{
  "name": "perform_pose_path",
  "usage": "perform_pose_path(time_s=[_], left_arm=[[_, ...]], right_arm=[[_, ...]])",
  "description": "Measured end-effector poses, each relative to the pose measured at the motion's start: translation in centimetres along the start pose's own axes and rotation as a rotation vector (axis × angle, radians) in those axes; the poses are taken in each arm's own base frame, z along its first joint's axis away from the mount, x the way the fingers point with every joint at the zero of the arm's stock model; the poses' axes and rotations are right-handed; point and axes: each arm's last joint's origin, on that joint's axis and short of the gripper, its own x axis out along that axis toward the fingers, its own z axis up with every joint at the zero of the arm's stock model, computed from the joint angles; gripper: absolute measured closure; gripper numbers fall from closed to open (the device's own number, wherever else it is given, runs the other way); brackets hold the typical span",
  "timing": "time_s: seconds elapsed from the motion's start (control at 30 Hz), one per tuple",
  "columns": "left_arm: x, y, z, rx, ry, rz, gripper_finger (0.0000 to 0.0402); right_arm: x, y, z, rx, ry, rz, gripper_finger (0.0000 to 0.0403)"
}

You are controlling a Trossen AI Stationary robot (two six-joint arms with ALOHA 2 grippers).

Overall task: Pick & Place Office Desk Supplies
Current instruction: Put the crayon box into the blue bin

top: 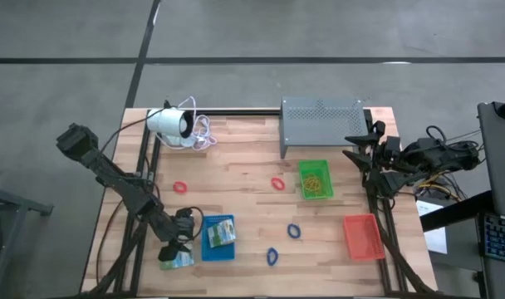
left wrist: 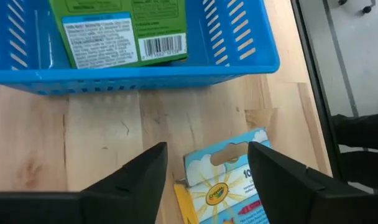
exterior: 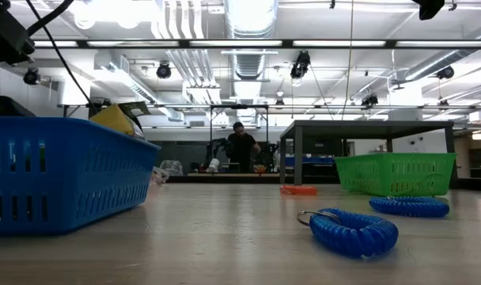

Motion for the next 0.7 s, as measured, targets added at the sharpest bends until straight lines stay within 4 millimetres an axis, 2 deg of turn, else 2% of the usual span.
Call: perform_pose_path(time_s=[0.2,0.47,0.7], left_arm=[[0.3,1.1,0.2,-0.002,0.016,-0.071,0.0167],[0.8,3.2,-1.1,-0.074,0.016,-0.239,0.0170],[0.9,3.3,-1.3,-0.051,-0.019,-0.280,0.0165]], right_arm=[[0.0,0.0,0.0,0.000,0.000,0.000,0.0204],[0.0,0.0,0.0,0.000,0.000,0.000,0.0204],[0.0,0.0,0.0,0.000,0.000,0.000,0.0204]])
